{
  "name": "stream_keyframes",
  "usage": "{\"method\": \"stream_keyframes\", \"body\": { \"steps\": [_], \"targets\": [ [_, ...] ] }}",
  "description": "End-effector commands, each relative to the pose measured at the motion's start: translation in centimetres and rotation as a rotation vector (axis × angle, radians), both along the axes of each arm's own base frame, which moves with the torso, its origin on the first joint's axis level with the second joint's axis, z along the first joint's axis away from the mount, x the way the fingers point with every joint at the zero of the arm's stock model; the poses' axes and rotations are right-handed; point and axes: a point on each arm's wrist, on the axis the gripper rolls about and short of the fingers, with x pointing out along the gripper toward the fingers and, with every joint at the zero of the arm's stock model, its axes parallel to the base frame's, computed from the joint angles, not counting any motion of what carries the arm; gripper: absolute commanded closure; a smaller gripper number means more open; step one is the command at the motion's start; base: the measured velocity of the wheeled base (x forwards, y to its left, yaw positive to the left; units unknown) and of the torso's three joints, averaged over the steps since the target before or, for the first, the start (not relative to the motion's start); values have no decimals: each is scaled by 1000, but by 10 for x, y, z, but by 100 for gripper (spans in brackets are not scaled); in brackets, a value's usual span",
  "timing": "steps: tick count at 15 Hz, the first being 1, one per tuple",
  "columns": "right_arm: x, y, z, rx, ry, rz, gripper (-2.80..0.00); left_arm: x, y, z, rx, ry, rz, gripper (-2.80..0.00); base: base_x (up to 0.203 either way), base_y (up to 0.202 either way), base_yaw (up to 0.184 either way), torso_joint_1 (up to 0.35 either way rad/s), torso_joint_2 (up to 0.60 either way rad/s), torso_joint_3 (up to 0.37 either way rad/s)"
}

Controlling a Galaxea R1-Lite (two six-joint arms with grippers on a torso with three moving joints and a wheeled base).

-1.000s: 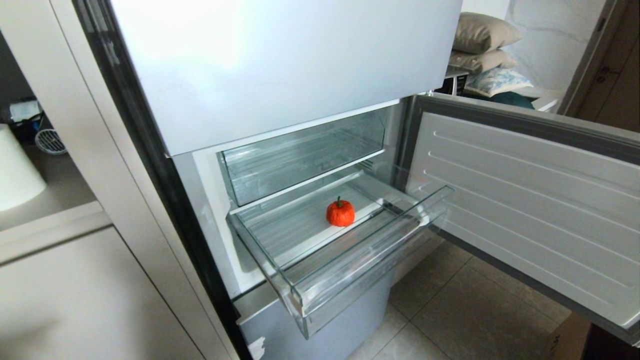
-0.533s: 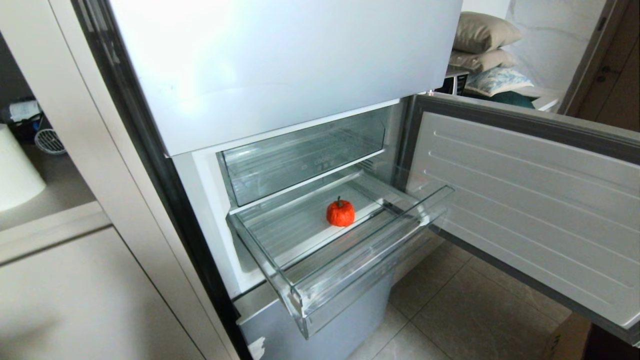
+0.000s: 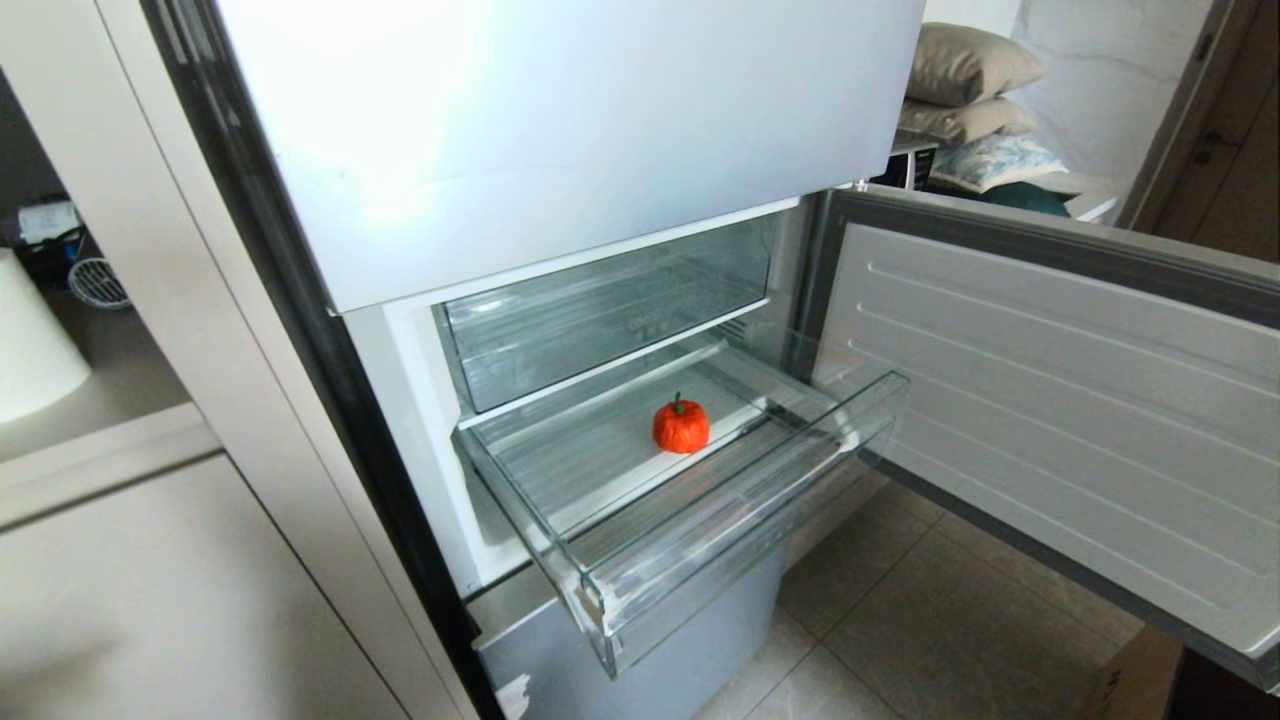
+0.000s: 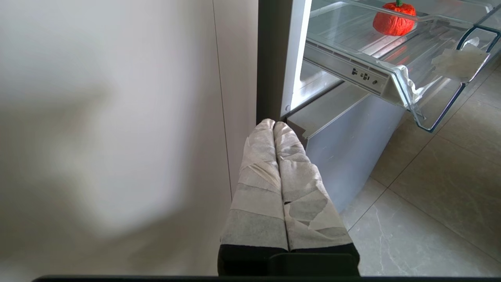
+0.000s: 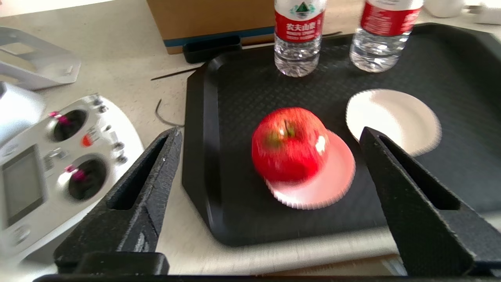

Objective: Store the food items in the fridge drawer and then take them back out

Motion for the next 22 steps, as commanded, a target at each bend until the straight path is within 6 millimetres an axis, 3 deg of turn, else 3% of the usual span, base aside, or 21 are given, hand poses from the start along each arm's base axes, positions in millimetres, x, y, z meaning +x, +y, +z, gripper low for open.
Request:
{"method": "stream_keyframes", "body": {
  "steps": [1, 10, 22],
  "targets": [
    [8, -20, -29, 55, 24, 5, -280, 0, 0, 0, 0, 0, 0, 0, 0, 0, 0, 0, 0, 0],
    [28, -67, -76, 66, 104, 29, -280, 0, 0, 0, 0, 0, 0, 0, 0, 0, 0, 0, 0, 0],
    [34, -92, -99, 81, 107, 14, -280, 0, 0, 0, 0, 0, 0, 0, 0, 0, 0, 0, 0, 0]
  ]
}}
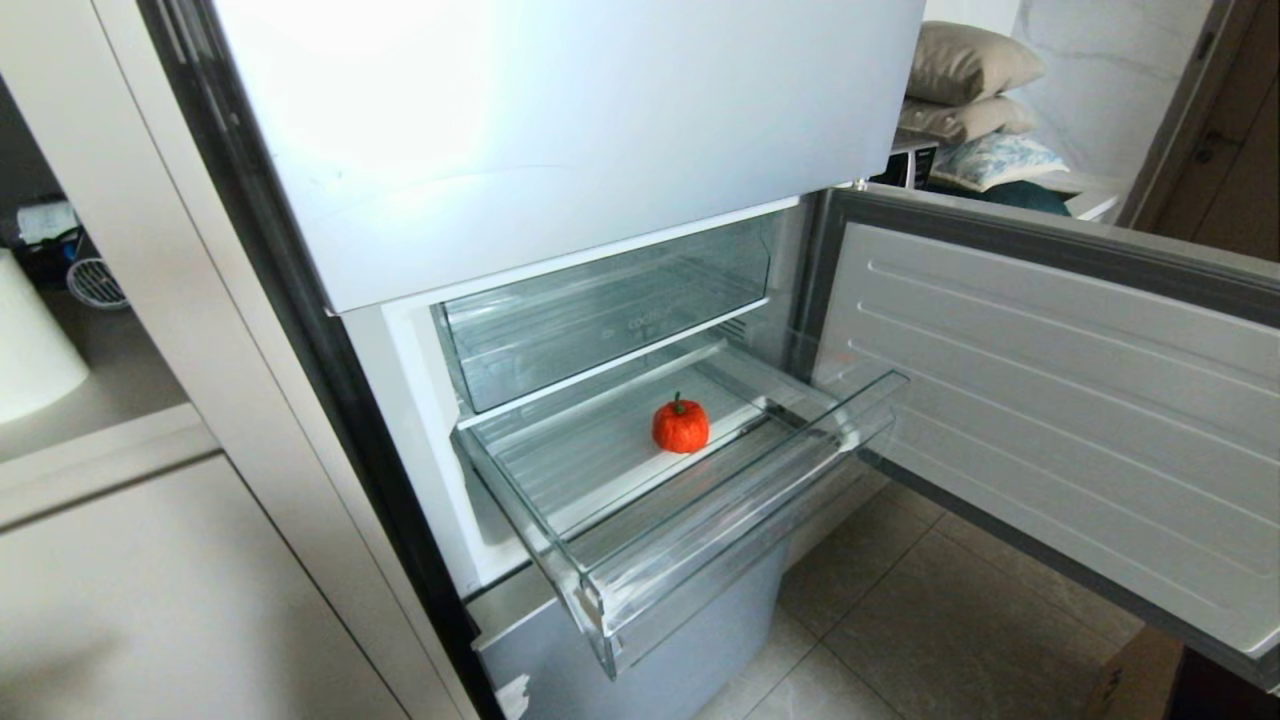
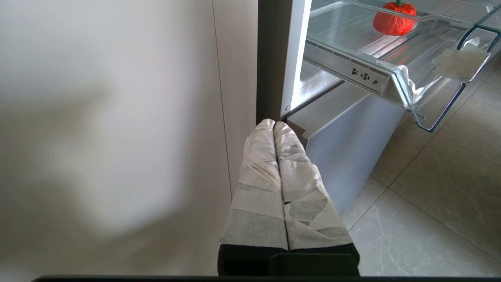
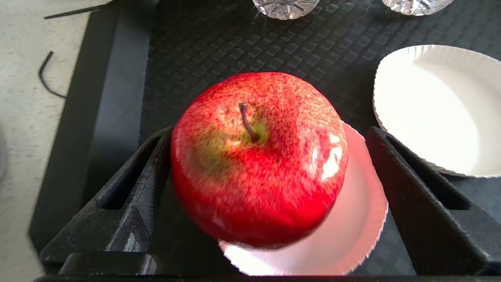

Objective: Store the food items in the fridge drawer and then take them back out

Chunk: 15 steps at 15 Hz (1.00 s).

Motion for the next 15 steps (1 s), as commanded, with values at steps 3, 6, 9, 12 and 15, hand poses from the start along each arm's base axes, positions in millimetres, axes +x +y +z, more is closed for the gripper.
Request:
{"method": "stream_keyframes", "body": {
  "steps": [3, 6, 9, 12, 15],
  "targets": [
    [2, -5, -4, -1, -2, 2, 0, 0, 0, 0, 0, 0, 0, 0, 0, 0, 0, 0, 0, 0],
    [1, -1, 10, -29, -15, 0, 0, 0, 0, 0, 0, 0, 0, 0, 0, 0, 0, 0, 0, 0],
    [-13, 8, 48, -105, -49, -21, 0, 0, 0, 0, 0, 0, 0, 0, 0, 0, 0, 0, 0, 0],
    [-51, 38, 120, -270, -107, -93, 0, 0, 0, 0, 0, 0, 0, 0, 0, 0, 0, 0, 0, 0],
    [-81, 90, 180, -437, -174, -137, 0, 0, 0, 0, 0, 0, 0, 0, 0, 0, 0, 0, 0, 0]
  ]
}}
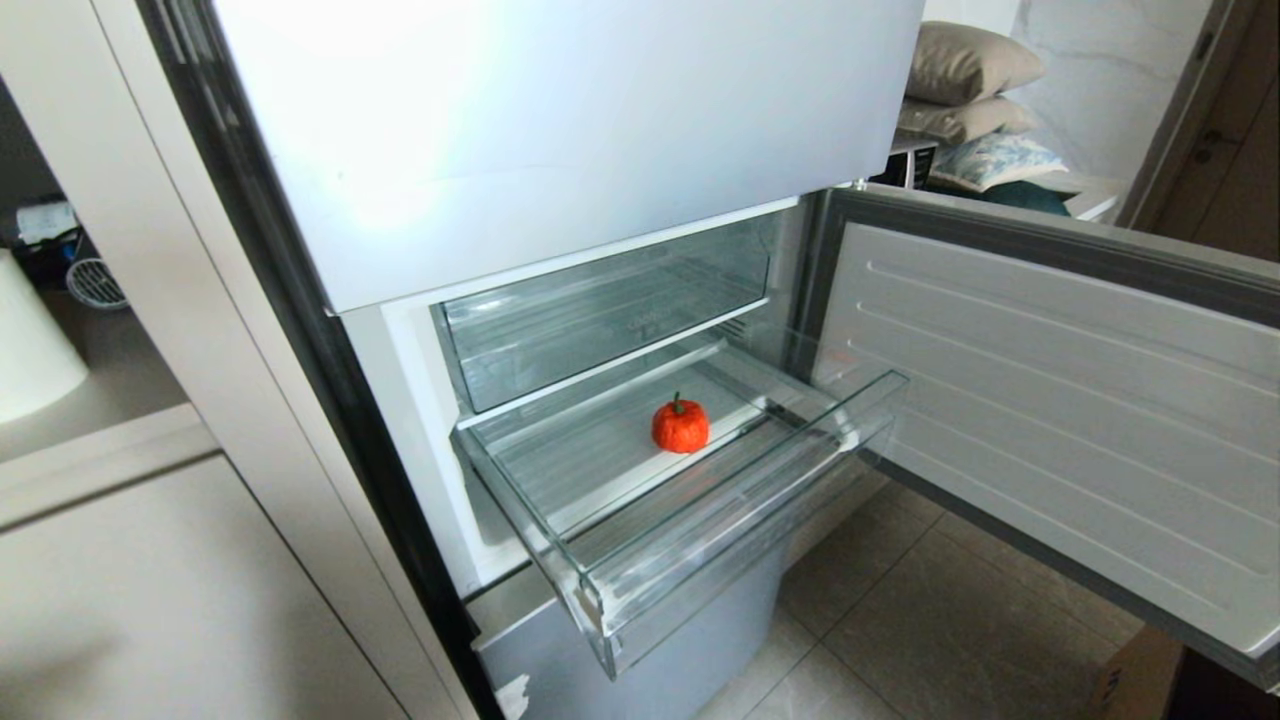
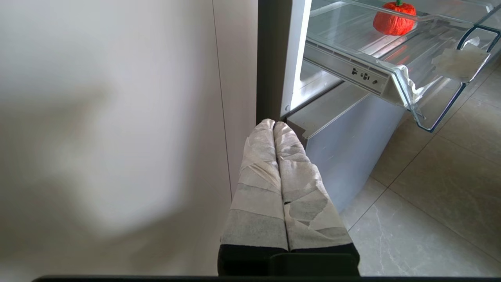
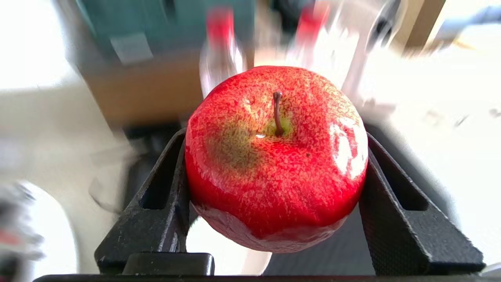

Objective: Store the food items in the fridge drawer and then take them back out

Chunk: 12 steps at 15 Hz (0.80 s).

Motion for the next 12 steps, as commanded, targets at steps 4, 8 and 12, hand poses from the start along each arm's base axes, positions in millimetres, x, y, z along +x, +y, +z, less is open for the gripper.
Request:
{"method": "stream_keyframes", "body": {
  "steps": [4, 8, 12],
  "targets": [
    [-22, 144, 101, -348, -232, 159, 0, 0, 0, 0, 0, 0, 0, 0, 0, 0, 0, 0, 0, 0],
    [-24, 242, 99, -423, -364, 590, 0, 0, 0, 0, 0, 0, 0, 0, 0, 0, 0, 0, 0, 0],
    [-67, 297, 29, -336, -226, 1058, 0, 0, 0, 0, 0, 0, 0, 0, 0, 0, 0, 0, 0, 0]
  ]
}}
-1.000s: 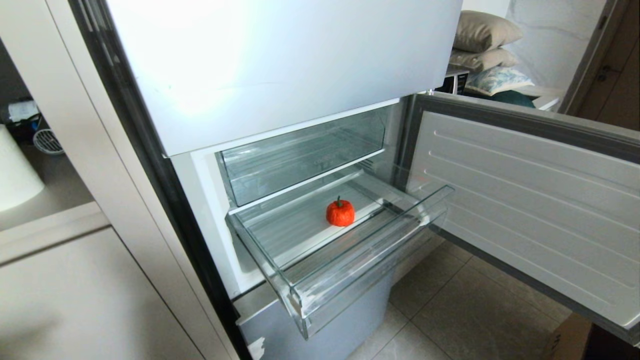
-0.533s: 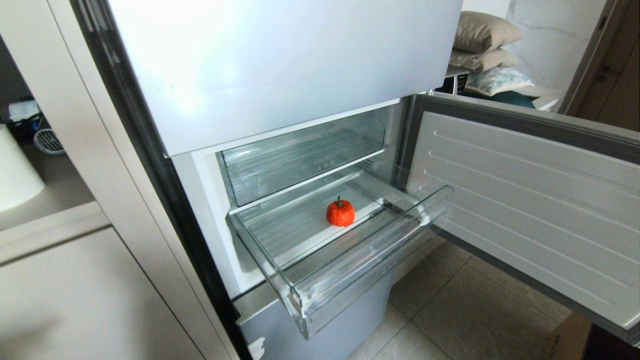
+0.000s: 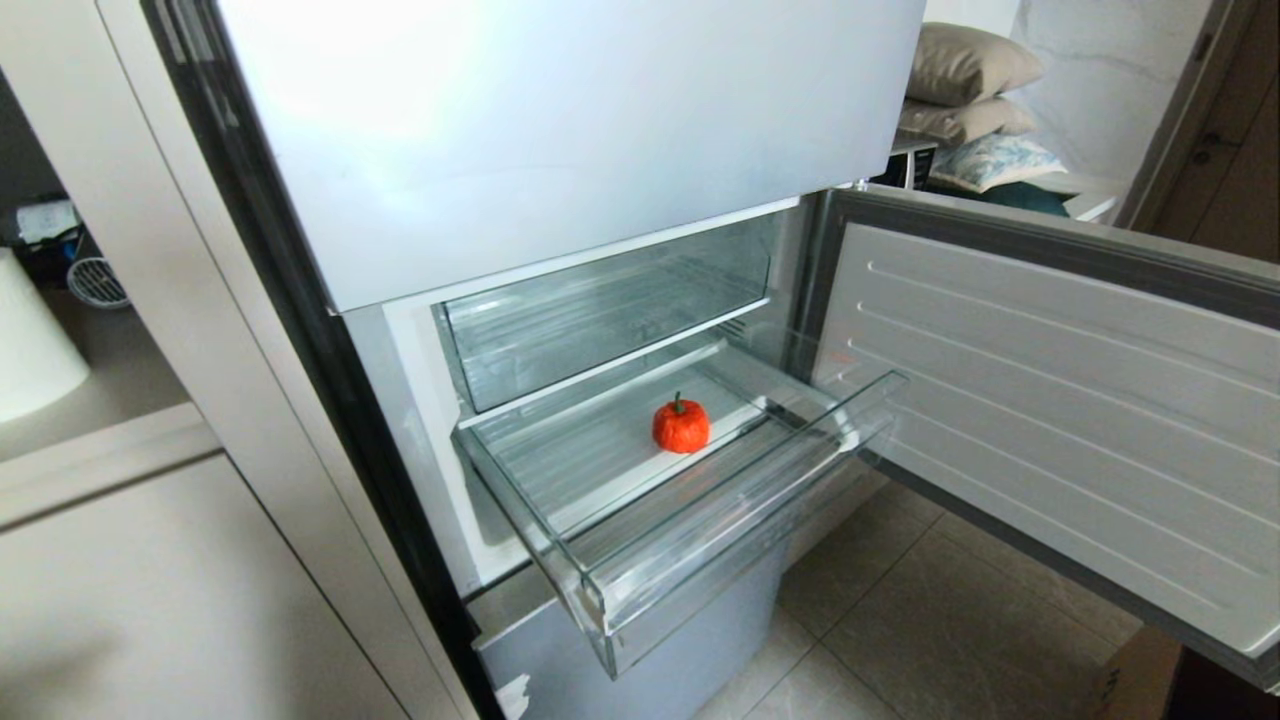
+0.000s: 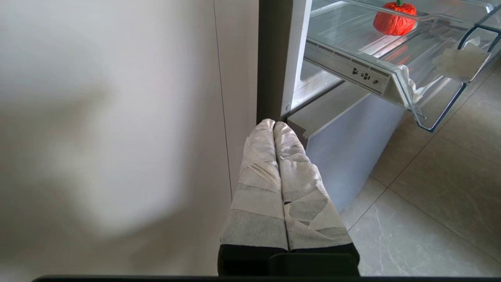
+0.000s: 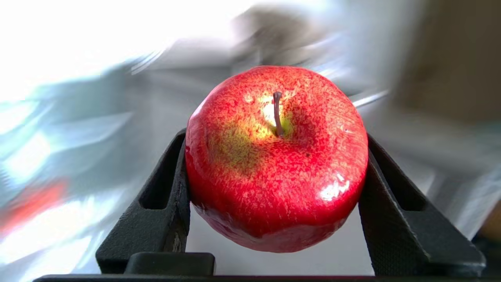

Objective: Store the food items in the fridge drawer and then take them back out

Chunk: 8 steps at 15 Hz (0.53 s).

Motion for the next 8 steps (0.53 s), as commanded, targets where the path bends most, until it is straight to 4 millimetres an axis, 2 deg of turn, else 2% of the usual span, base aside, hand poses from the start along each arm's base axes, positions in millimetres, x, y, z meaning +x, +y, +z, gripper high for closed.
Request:
{"method": "stream_keyframes", "body": {
  "steps": [1, 3, 4, 5, 8],
  "targets": [
    [-38, 15, -53, 0, 171, 161, 0, 0, 0, 0, 0, 0, 0, 0, 0, 0, 0, 0, 0, 0],
    [-48, 17, -123, 19, 514, 236, 0, 0, 0, 0, 0, 0, 0, 0, 0, 0, 0, 0, 0, 0],
    [-53, 17, -140, 21, 589, 253, 0, 0, 0, 0, 0, 0, 0, 0, 0, 0, 0, 0, 0, 0],
    [-57, 17, -145, 23, 617, 267, 0, 0, 0, 0, 0, 0, 0, 0, 0, 0, 0, 0, 0, 0],
    [-70, 17, -146, 15, 507, 265, 0, 0, 0, 0, 0, 0, 0, 0, 0, 0, 0, 0, 0, 0]
  ]
}}
